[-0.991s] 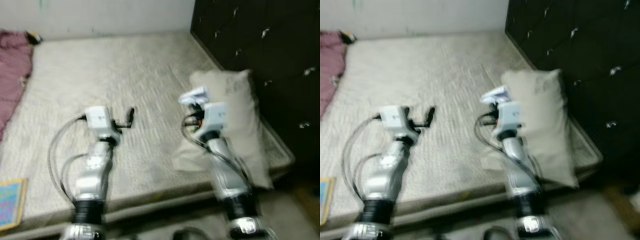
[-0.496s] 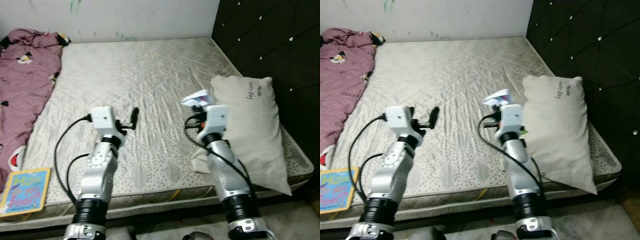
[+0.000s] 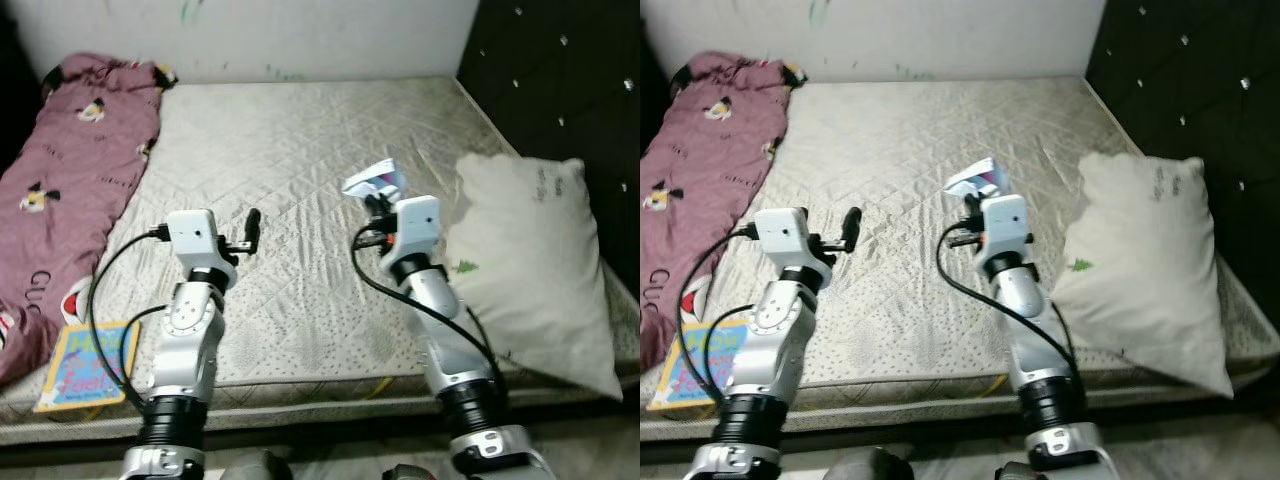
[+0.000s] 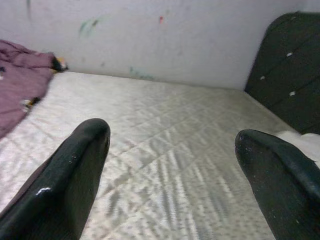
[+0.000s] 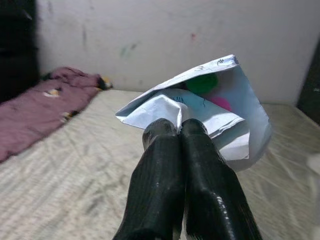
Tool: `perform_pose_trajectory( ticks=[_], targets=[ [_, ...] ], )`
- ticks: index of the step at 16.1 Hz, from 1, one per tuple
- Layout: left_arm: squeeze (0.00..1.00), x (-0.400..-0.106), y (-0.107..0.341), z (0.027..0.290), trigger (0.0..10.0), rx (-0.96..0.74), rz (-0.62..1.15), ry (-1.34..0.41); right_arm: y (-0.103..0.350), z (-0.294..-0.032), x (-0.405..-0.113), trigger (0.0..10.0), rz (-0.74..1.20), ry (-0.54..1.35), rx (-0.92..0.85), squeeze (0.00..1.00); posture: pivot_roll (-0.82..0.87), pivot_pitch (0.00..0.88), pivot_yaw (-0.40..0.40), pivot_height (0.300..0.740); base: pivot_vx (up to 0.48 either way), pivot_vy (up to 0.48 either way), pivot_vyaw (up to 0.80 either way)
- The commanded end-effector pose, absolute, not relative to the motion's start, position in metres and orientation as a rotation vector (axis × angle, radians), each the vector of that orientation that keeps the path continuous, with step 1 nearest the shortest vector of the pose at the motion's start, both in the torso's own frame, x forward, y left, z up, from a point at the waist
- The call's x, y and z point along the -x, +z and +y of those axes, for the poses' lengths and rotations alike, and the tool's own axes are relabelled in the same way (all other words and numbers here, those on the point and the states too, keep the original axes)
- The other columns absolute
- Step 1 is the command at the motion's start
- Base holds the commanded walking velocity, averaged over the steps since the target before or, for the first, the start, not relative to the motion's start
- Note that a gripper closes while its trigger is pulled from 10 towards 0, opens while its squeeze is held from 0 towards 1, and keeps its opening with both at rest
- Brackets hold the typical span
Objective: Clean up the room
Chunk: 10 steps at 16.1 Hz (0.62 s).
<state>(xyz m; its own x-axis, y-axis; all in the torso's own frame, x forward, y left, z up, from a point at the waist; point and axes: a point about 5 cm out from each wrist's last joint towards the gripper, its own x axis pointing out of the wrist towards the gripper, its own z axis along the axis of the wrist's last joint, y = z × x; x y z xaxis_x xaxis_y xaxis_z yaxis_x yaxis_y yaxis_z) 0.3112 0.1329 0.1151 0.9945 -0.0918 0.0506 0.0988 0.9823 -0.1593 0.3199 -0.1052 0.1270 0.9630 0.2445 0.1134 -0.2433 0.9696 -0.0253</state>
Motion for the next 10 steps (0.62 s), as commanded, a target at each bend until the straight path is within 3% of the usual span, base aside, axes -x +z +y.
perform_pose_trajectory(
  ticks=[1, 2, 6, 10],
  targets=[
    [0.00, -0.3119, 0.1152, 0.1344, 10.0, 0.141, -0.044, -0.083, 0.1289, -0.1058, -0.3208, 10.0, -0.116, 0.221, 0.028, 0.00, 0.00, 0.000, 0.029, 0.740, 0.000, 0.480, 0.00],
    [0.00, -0.3120, 0.1153, 0.1348, 10.0, 0.137, -0.048, -0.078, 0.1286, -0.1083, -0.3223, 10.0, -0.133, 0.186, 0.101, 0.00, 0.00, 0.000, 0.029, 0.740, 0.000, 0.480, 0.00],
    [0.00, -0.3115, 0.1169, 0.1320, 10.0, 0.105, -0.053, -0.155, 0.1265, -0.1061, -0.3199, 10.0, -0.096, 0.257, 0.005, 0.00, 0.00, 0.000, 0.029, 0.740, 0.000, 0.480, 0.00],
    [0.00, -0.3130, 0.1133, 0.1378, 10.0, 0.133, -0.040, -0.083, 0.1250, -0.1016, -0.3166, 10.0, -0.099, 0.272, -0.008, 0.00, 0.00, 0.000, 0.027, 0.740, 0.000, 0.480, 0.00]
  ],
)
